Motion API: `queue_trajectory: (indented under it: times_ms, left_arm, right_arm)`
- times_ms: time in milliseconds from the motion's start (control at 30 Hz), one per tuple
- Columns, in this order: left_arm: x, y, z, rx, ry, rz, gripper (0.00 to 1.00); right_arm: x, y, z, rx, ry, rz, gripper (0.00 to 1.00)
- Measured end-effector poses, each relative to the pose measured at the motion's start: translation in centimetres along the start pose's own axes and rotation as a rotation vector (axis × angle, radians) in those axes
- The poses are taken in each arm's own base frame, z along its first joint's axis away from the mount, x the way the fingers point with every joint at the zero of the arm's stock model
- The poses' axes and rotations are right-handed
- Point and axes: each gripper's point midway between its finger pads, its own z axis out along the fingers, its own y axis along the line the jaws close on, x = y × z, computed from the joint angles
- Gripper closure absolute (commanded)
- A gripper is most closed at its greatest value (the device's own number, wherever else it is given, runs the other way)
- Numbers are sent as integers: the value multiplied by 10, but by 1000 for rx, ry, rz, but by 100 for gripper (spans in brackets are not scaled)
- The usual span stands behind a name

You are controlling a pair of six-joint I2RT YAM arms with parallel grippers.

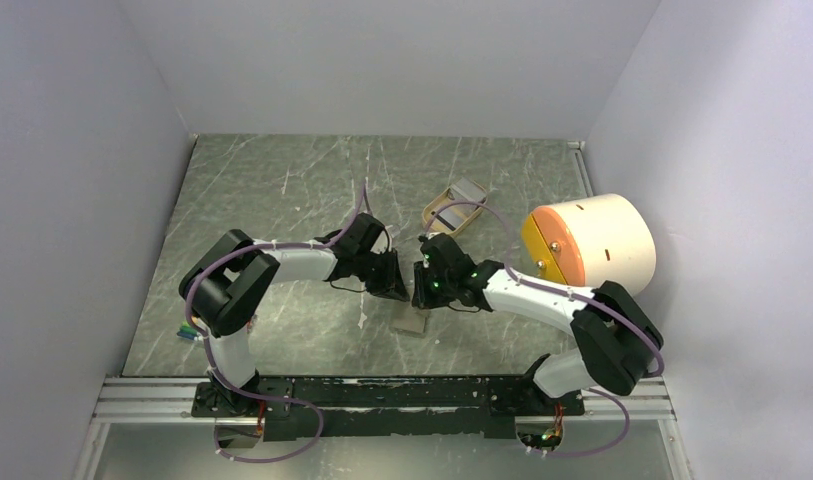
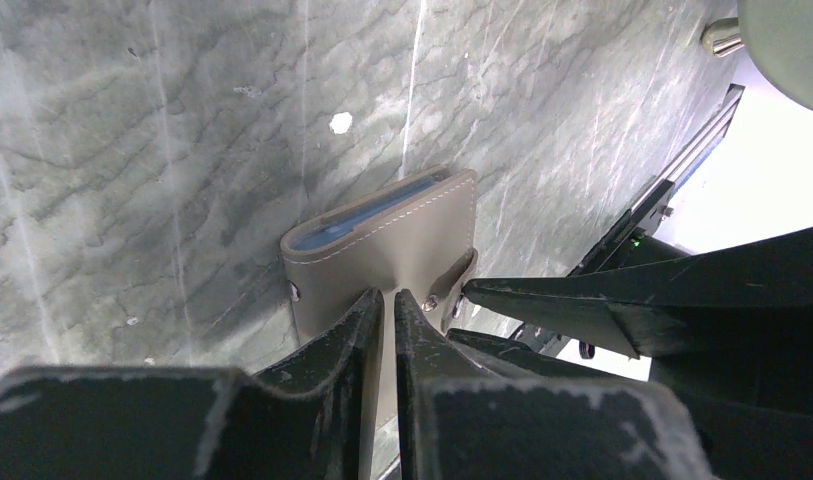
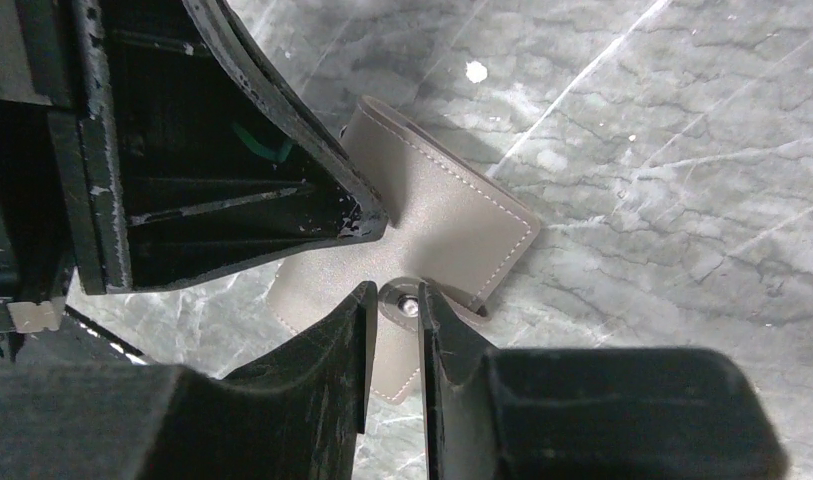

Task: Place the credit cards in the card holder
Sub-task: Close the card holder at the center of the board.

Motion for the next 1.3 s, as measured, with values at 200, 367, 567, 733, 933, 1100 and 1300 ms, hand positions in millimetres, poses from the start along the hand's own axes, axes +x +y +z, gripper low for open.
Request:
queue_trajectory:
  times_ms: [200, 367, 567, 733, 933, 1100, 1300]
  left_arm:
    - [0, 0, 0, 0, 1, 1, 84]
    - [1, -1, 1, 0, 2, 2, 84]
    - [1, -1, 1, 1, 2, 3, 84]
    - [1, -1, 1, 1, 2, 2, 84]
    - [1, -1, 1, 1, 2, 3, 84]
    - [1, -1, 1, 1, 2, 3, 85]
    - [1, -1, 1, 1, 2, 3, 84]
  right_arm:
    - [7, -1, 2, 3, 20, -2, 75]
    - [9, -2, 3, 4, 24, -3, 75]
    - [11, -3, 4, 4, 25, -4, 77]
    - [13, -1, 4, -1, 29, -9, 79]
    - [15, 2, 4, -6, 29, -16, 80]
    - [15, 1, 5, 0, 29, -17, 82]
    - [16, 1, 6, 9, 25, -24, 83]
